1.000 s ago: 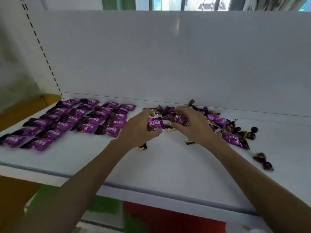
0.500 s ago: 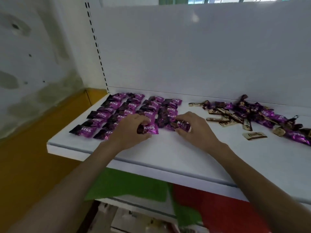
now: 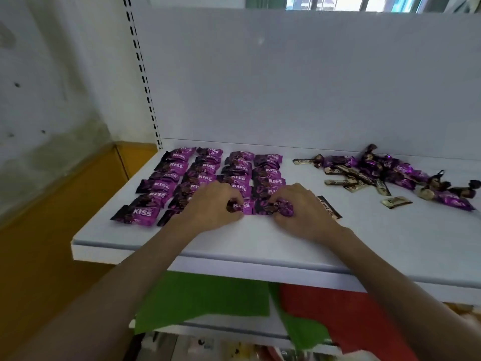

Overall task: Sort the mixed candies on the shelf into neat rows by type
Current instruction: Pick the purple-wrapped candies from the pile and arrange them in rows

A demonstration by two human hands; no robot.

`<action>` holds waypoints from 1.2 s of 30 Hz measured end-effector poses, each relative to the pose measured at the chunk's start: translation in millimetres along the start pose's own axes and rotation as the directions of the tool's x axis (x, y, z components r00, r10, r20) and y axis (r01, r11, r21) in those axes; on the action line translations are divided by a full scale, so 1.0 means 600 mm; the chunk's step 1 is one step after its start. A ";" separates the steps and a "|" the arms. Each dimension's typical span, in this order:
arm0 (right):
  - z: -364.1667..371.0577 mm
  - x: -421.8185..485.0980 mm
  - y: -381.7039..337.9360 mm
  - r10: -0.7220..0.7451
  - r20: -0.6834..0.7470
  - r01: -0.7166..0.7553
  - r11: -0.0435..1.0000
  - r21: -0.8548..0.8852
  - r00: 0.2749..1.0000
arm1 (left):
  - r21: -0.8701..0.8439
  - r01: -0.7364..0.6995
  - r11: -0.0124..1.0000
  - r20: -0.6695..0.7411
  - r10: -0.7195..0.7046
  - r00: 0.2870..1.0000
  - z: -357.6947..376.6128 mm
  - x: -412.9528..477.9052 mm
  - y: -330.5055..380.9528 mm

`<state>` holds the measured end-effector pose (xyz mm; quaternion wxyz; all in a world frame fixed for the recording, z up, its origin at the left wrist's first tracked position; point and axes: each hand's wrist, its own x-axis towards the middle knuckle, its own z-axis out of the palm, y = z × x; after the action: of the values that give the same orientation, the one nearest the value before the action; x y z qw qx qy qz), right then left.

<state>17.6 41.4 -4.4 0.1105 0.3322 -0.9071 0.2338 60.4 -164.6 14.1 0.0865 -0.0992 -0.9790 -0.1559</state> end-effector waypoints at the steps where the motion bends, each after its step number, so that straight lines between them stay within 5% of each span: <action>1: 0.002 0.002 -0.003 0.006 -0.003 -0.006 1.000 -0.001 1.000 | -0.005 -0.002 1.000 0.004 0.002 1.000 0.000 -0.001 0.000; 16: -0.018 0.013 0.018 0.060 -0.109 -0.056 0.998 0.040 0.992 | -0.049 -0.001 0.999 -0.062 -0.002 0.998 -0.008 0.024 0.024; 26: -0.107 -0.066 0.173 0.324 -0.271 -0.322 0.945 0.054 0.906 | -0.111 -0.180 0.977 -0.013 0.180 0.984 0.056 0.147 0.202; 36: -0.206 -0.102 0.387 0.426 -0.246 -0.436 0.900 0.012 0.871 | -0.104 -0.109 0.989 0.011 0.110 0.994 0.173 0.300 0.311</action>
<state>-82.7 292.2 -0.3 0.1730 0.0881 -0.9427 0.2714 -86.5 72.8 6.9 0.0813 -0.1584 -0.9634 -0.2006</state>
